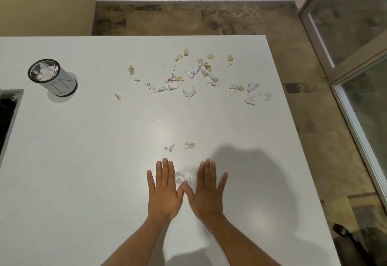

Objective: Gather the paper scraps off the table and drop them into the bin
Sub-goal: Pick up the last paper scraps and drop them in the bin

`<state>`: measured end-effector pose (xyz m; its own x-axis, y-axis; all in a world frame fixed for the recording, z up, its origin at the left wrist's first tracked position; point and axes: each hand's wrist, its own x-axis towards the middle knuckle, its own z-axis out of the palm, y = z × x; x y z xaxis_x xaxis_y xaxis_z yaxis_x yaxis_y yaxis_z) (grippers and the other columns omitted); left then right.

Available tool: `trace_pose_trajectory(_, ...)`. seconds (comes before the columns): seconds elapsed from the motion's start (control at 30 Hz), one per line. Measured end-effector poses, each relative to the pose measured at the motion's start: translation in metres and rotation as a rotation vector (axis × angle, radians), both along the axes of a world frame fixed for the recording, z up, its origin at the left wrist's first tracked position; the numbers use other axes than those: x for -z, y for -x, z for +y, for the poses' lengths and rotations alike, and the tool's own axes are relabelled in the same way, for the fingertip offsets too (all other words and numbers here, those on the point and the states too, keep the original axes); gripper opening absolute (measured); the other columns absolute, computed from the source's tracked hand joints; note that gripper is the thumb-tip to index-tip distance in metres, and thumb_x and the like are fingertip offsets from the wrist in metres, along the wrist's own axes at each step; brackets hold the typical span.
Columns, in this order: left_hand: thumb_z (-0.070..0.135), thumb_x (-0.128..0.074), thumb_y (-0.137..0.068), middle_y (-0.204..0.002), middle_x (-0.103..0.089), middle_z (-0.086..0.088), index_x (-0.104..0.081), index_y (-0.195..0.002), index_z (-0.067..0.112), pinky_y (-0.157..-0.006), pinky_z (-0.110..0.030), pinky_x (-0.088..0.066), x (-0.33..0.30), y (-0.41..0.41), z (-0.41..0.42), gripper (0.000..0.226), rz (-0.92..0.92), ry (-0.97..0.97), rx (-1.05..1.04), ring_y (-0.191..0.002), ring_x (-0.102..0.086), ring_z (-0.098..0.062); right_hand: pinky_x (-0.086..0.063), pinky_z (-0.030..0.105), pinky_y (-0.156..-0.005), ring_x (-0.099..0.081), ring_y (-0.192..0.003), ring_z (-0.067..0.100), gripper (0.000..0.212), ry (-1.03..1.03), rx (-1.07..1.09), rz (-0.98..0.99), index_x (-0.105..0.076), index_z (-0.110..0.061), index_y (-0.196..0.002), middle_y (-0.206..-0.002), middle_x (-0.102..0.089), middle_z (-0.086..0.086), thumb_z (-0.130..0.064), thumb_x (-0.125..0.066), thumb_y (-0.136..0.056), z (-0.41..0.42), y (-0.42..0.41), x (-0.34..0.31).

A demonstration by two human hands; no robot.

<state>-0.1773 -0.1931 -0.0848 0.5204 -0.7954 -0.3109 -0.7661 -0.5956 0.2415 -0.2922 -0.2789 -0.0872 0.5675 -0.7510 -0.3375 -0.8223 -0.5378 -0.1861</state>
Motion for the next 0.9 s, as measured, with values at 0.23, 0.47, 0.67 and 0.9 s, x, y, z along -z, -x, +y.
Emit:
trace_pose_trajectory(0.23, 0.055, -0.006, -0.099, -0.164, 0.012, -0.003, 0.004, -0.155, 0.012, -0.122, -0.044, 0.010, 0.000, -0.042, -0.051, 0.071, 0.058, 0.118, 0.015, -0.149, 0.019, -0.017, -0.005, 0.055, -0.118, 0.002, -0.151, 0.018, 0.079, 0.027, -0.192, -0.146, -0.011, -0.011, -0.155, -0.163, -0.006, 0.004, -0.065, -0.011, -0.097, -0.066, -0.012, 0.002)
trace_pose_trajectory(0.47, 0.059, -0.021, -0.098, -0.163, -0.008, -0.007, -0.016, -0.154, 0.010, -0.121, -0.043, -0.002, -0.013, -0.099, -0.064, 0.074, 0.078, 0.318, -0.082, -0.151, 0.002, -0.021, -0.003, 0.047, -0.121, 0.002, -0.151, 0.018, 0.082, 0.037, -0.184, -0.212, -0.004, -0.008, -0.155, -0.163, -0.003, 0.007, -0.065, -0.016, -0.097, -0.105, 0.007, 0.000)
trace_pose_trajectory(0.67, 0.060, -0.020, -0.099, -0.163, -0.011, -0.013, -0.016, -0.154, 0.007, -0.121, -0.049, -0.006, 0.000, -0.138, -0.075, 0.076, -0.010, 0.214, -0.149, -0.151, -0.003, -0.029, -0.021, 0.058, -0.113, -0.015, -0.150, 0.025, 0.092, 0.067, -0.461, -0.265, -0.025, -0.003, -0.151, -0.163, -0.013, 0.010, -0.070, -0.042, -0.089, -0.040, 0.032, 0.015)
trace_pose_trajectory(0.9, 0.057, -0.015, -0.101, -0.164, -0.007, -0.009, -0.013, -0.155, 0.008, -0.122, -0.047, 0.002, 0.014, -0.140, -0.075, 0.073, -0.062, 0.131, -0.100, -0.152, 0.004, -0.022, -0.013, 0.062, -0.116, -0.010, -0.150, 0.029, 0.095, 0.036, -0.115, -0.077, -0.023, -0.001, -0.151, -0.159, -0.022, 0.017, -0.074, -0.029, -0.090, -0.041, -0.037, 0.006)
